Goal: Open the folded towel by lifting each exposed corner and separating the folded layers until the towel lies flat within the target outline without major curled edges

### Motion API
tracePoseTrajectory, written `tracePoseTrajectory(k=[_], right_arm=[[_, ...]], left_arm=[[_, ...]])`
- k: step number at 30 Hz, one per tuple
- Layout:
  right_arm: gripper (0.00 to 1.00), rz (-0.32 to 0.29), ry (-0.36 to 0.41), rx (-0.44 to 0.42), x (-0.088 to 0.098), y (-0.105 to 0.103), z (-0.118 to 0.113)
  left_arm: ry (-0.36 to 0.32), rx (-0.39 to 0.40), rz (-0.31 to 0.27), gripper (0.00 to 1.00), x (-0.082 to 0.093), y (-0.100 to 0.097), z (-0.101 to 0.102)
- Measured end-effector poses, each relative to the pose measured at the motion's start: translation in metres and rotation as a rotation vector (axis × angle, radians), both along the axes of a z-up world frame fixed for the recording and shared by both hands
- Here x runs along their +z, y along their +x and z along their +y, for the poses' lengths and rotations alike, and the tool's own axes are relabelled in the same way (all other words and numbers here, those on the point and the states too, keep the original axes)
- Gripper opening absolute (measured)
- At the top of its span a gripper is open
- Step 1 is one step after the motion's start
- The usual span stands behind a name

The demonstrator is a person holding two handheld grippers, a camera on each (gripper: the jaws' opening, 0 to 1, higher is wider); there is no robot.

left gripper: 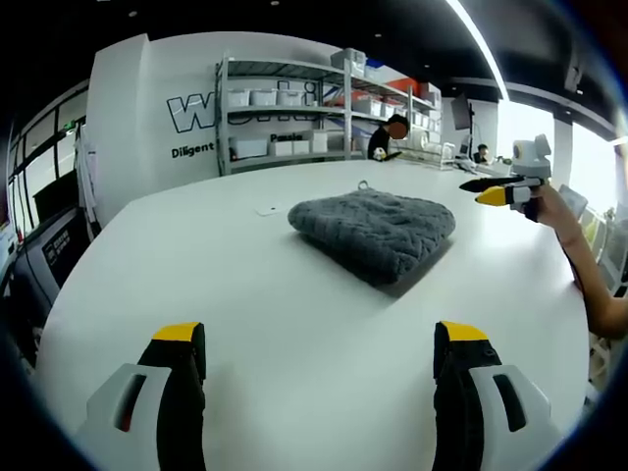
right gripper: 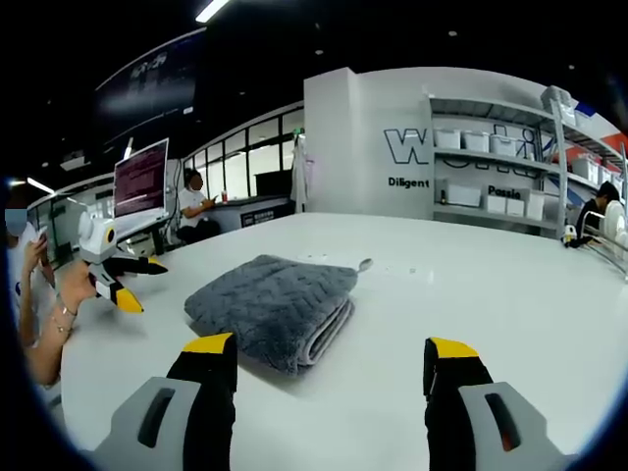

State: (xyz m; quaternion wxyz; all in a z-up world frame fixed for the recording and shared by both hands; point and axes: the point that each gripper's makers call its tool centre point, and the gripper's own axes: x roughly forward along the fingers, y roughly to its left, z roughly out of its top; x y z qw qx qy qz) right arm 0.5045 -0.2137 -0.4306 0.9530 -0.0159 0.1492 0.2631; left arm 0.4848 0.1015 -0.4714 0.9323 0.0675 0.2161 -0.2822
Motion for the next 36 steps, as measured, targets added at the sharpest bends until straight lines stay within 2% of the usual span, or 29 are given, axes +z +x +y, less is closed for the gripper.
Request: tracePoseTrajectory(k=[36], right_arm=[[0.75, -0.005, -0.002, 0.012, 0.0005, -0.002, 0.0023]], left_arm=[[-0.005, -0.002, 0.009, 0.94, -0.0018, -0.005, 0.0013]])
